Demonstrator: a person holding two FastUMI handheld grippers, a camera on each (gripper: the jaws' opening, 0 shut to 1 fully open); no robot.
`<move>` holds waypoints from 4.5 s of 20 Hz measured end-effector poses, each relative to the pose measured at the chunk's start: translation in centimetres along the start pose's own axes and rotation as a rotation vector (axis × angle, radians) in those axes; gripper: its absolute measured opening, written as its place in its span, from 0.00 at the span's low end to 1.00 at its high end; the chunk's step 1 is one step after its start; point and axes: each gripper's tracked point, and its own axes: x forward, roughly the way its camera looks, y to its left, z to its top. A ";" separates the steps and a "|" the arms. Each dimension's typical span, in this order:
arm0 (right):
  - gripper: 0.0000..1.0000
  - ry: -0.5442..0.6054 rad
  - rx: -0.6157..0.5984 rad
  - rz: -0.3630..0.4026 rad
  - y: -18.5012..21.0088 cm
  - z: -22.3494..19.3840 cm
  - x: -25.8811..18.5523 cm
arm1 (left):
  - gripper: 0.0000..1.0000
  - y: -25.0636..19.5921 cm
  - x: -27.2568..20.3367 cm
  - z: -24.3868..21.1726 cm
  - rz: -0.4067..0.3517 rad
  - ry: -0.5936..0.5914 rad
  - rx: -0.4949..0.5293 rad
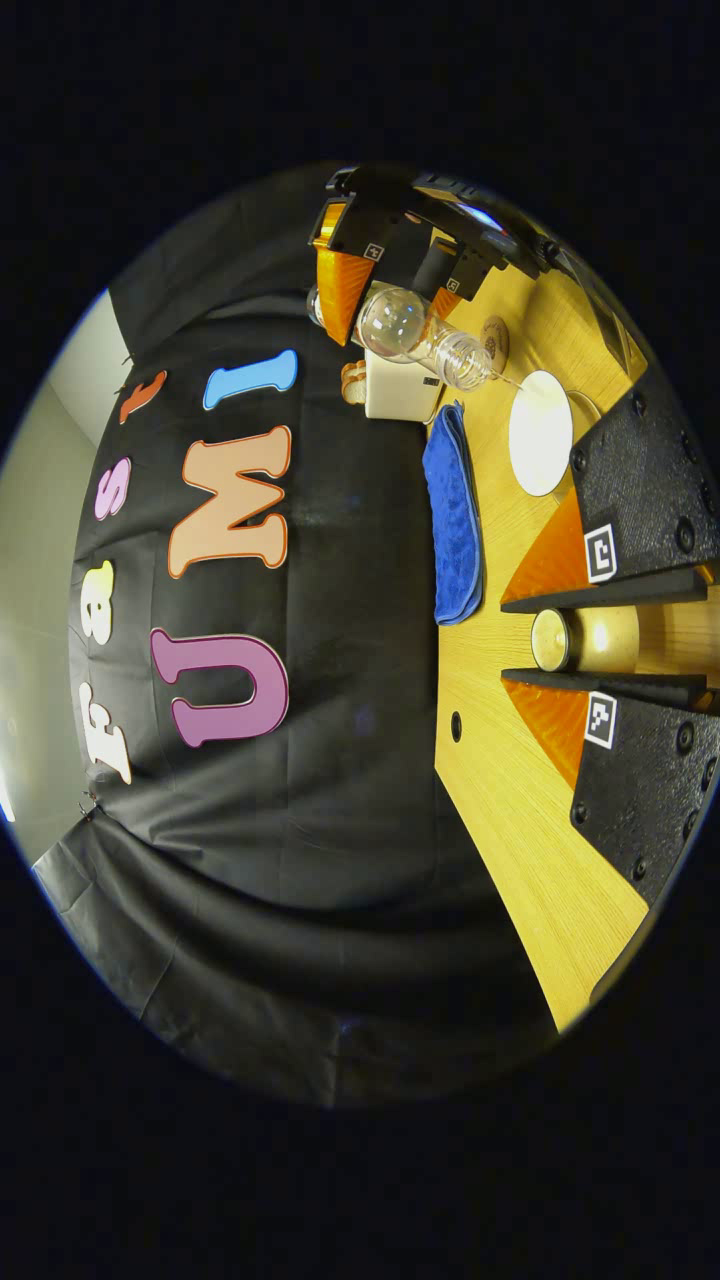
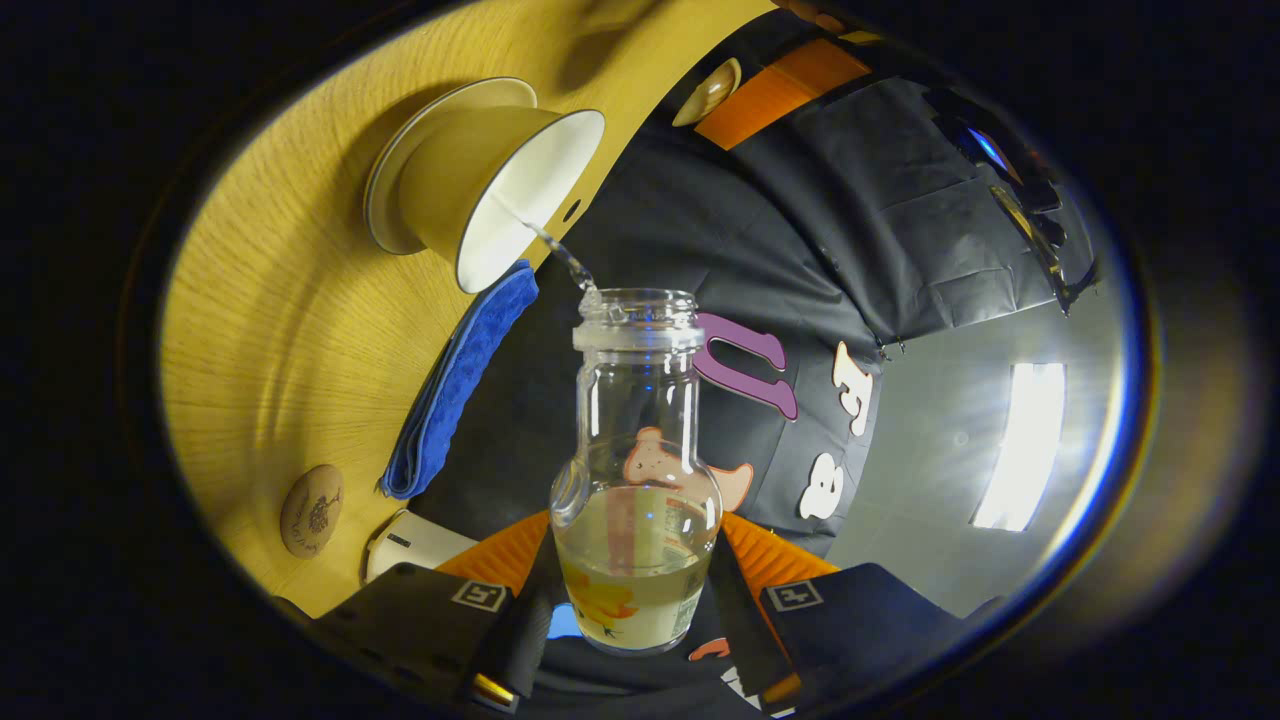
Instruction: Open the teacup lid with one hand, grasp the water bottle and pour water into the teacup with the other hand; after pouring, place the water bottle on the coaster and then close the teacup lid.
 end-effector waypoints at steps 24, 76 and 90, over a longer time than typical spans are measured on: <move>0.82 0.156 1.210 0.452 7.7 0.9 -2.1 | 0.25 0.0 0.0 0.0 0.001 -0.002 0.000; 0.93 0.461 1.888 0.306 13.0 -9.2 -5.9 | 0.25 -1.9 1.5 -0.3 -0.061 0.001 -0.003; 0.92 0.449 2.040 0.152 9.8 -11.8 -12.6 | 0.25 -11.8 3.6 -0.3 -0.374 -0.003 -0.005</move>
